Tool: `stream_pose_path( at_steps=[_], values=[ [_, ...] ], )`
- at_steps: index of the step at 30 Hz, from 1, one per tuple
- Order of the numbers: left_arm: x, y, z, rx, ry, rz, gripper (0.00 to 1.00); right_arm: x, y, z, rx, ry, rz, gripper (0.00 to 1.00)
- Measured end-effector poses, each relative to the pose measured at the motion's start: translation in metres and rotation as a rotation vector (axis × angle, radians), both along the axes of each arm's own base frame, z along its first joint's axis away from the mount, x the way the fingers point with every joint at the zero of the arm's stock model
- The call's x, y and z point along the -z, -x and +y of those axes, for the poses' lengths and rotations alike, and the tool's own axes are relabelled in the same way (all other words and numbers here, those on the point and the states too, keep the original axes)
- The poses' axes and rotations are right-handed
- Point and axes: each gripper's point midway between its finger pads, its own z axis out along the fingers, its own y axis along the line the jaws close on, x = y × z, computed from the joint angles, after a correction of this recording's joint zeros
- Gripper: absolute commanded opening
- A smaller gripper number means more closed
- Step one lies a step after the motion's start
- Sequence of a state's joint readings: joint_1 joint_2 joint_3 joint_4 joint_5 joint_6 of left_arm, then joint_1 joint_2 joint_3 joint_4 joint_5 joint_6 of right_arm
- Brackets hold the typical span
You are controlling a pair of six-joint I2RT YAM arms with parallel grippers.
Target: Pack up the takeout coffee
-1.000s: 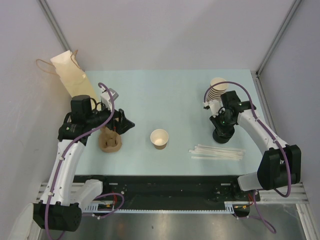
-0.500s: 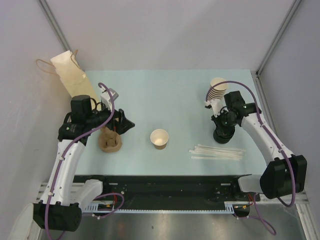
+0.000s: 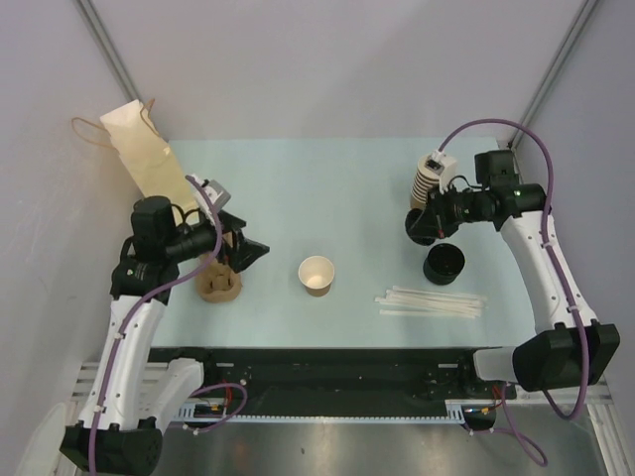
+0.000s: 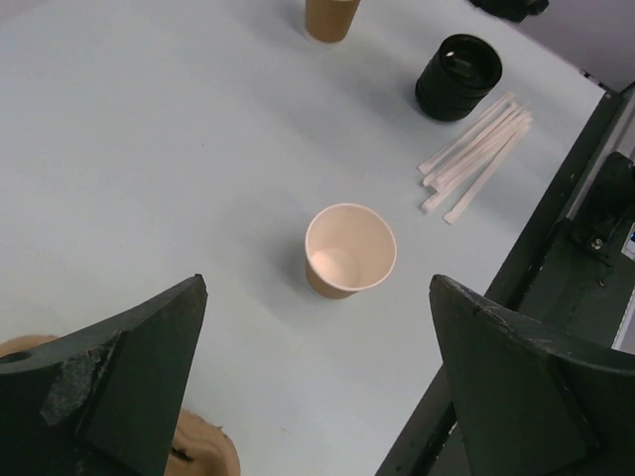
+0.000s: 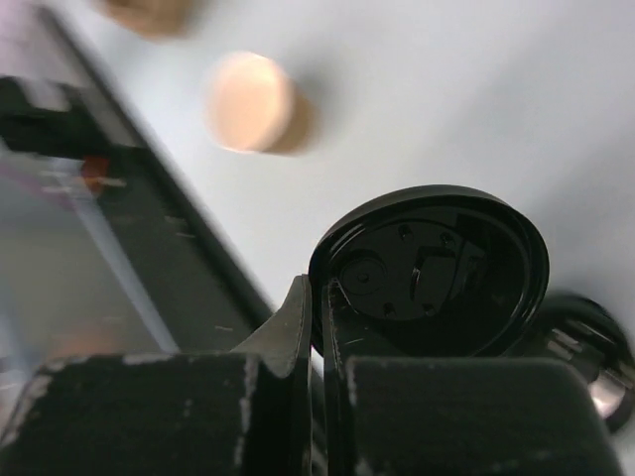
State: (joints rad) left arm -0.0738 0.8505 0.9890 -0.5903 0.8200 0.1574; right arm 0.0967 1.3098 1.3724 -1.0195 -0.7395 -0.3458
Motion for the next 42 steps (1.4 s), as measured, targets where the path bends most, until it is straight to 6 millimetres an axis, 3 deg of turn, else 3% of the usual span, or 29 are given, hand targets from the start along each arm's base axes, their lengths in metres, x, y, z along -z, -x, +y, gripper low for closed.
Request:
stream_pose_path(
  at_steps=[5, 12, 19, 22, 27, 33, 42],
  values=[
    [-0.021, 0.004, -0.011, 0.053, 0.074, -0.047, 0.99, -0.037, 0.022, 0.044, -0.134, -0.355, 0.175, 0.0],
    [-0.036, 0.02, -0.033, 0.125, 0.227, -0.06, 0.96, -0.079, 0.039, 0.067, -0.254, -0.598, 0.343, 0.0],
    [-0.068, 0.049, -0.06, 0.259, 0.13, -0.376, 0.88, -0.079, 0.046, 0.078, -0.274, -0.645, 0.525, 0.0],
    [-0.083, 0.066, -0.071, 0.336, 0.036, -0.612, 0.82, -0.074, 0.051, 0.084, -0.281, -0.643, 0.581, 0.0],
    [-0.102, 0.093, -0.082, 0.436, -0.122, -1.073, 0.69, -0.063, 0.081, 0.106, -0.366, -0.613, 0.691, 0.0],
    [-0.092, 0.098, -0.102, 0.552, -0.312, -1.389, 0.55, -0.055, 0.094, 0.116, -0.401, -0.596, 0.756, 0.0],
    [-0.049, 0.11, -0.151, 0.774, -0.414, -1.456, 0.47, -0.055, 0.109, 0.127, -0.455, -0.574, 0.781, 0.0]
  ],
)
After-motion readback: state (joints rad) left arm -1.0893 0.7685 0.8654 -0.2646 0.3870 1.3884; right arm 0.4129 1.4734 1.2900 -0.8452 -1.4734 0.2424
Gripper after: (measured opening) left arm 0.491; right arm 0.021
